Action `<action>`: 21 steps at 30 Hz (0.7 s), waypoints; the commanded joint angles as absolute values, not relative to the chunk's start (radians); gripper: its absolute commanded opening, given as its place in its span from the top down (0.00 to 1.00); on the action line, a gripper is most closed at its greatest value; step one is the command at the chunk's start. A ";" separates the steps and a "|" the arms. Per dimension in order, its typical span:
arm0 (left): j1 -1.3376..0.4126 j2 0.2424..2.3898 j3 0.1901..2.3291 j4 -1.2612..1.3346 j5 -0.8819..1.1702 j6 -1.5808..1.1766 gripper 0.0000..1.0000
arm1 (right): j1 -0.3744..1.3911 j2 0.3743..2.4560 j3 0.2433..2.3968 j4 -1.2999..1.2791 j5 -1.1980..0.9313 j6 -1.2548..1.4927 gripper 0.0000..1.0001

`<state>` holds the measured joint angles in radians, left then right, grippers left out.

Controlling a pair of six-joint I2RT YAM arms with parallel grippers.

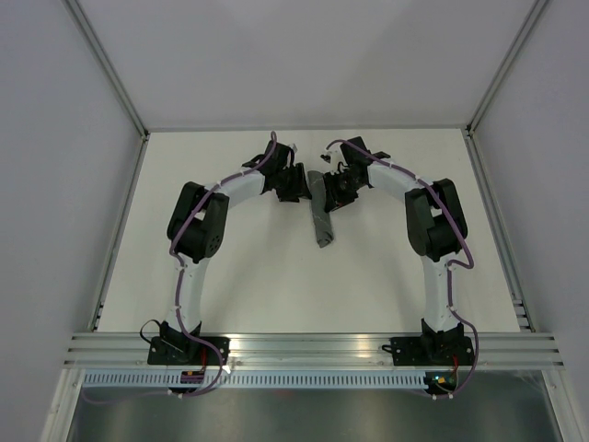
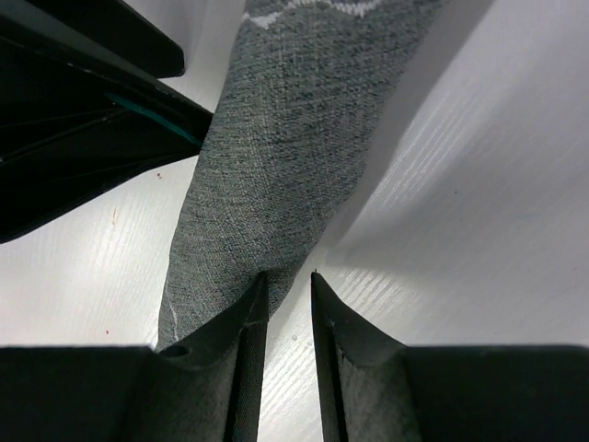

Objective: Fold the napkin, place the utensils inside, and roll it up
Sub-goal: Roll the napkin with the utensil

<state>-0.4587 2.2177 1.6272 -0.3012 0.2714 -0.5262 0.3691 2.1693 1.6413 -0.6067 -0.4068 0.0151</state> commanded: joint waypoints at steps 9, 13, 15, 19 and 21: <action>-0.469 2.249 1.690 -0.331 0.287 -0.518 0.48 | 0.374 2.112 1.635 -0.637 -0.423 0.043 0.69; -0.469 2.235 1.677 -0.330 0.276 -0.517 0.48 | 0.374 2.114 1.646 -0.641 -0.420 0.043 0.69; -0.469 2.220 1.666 -0.331 0.255 -0.514 0.48 | 0.374 2.112 1.655 -0.647 -0.419 0.040 0.69; -0.468 2.191 1.657 -0.330 0.230 -0.506 0.48 | 0.367 2.103 1.680 -0.655 -0.426 0.035 0.68; -0.468 2.177 1.658 -0.330 0.219 -0.503 0.47 | 0.362 2.100 1.701 -0.664 -0.431 0.040 0.68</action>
<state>-0.4633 2.2356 1.6577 -0.3119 0.2588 -0.5259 0.3676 2.1590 1.6428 -0.6262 -0.4225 0.0151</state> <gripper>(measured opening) 0.524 0.321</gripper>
